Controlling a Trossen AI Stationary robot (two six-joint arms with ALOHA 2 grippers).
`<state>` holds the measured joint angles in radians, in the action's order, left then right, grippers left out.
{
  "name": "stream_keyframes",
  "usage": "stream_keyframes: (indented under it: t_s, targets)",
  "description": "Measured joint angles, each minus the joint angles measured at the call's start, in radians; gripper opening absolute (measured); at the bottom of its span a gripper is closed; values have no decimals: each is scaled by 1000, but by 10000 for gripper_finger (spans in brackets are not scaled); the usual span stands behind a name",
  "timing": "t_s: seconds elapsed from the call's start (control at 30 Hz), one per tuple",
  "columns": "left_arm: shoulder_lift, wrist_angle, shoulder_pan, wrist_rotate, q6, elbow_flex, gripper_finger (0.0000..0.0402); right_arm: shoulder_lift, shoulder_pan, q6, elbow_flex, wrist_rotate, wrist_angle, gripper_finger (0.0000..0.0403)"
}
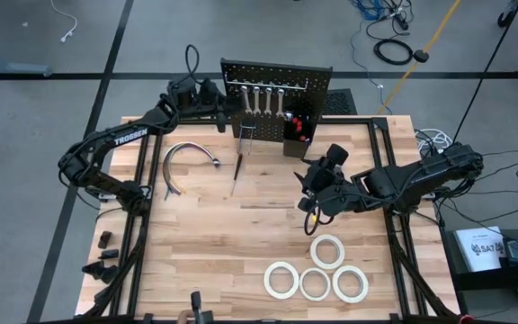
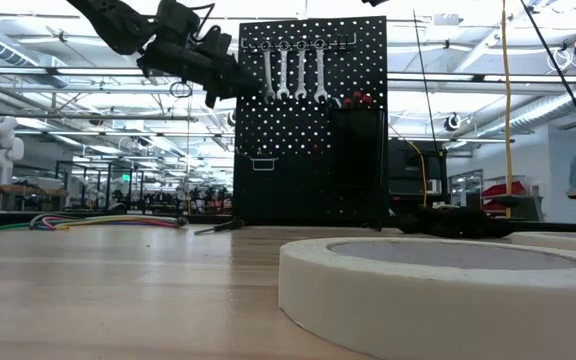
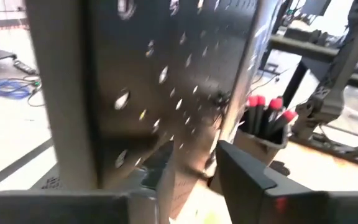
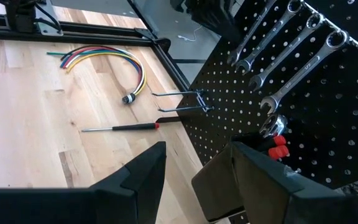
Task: Hang tools onto peg board
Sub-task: Hang the silver wrench on the peg board, then put the black nut driver into the black bin on the peg board
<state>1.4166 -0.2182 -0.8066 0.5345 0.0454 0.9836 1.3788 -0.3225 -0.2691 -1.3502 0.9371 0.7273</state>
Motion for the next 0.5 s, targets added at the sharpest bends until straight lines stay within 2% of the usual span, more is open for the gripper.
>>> stream_keyframes:
  t_s: [0.1, 0.23, 0.5]
  targets:
    - [-1, 34, 0, -13, -29, 0, 134, 0, 0, 0, 0, 0, 0, 176]
    - [-1, 120, -6, -16, -35, 0, 138, 0, 0, -22, 0, -4, 23, 176]
    - [-91, 287, -2, -19, -118, 0, 139, 0, 5, -40, 0, -205, 97, 176]
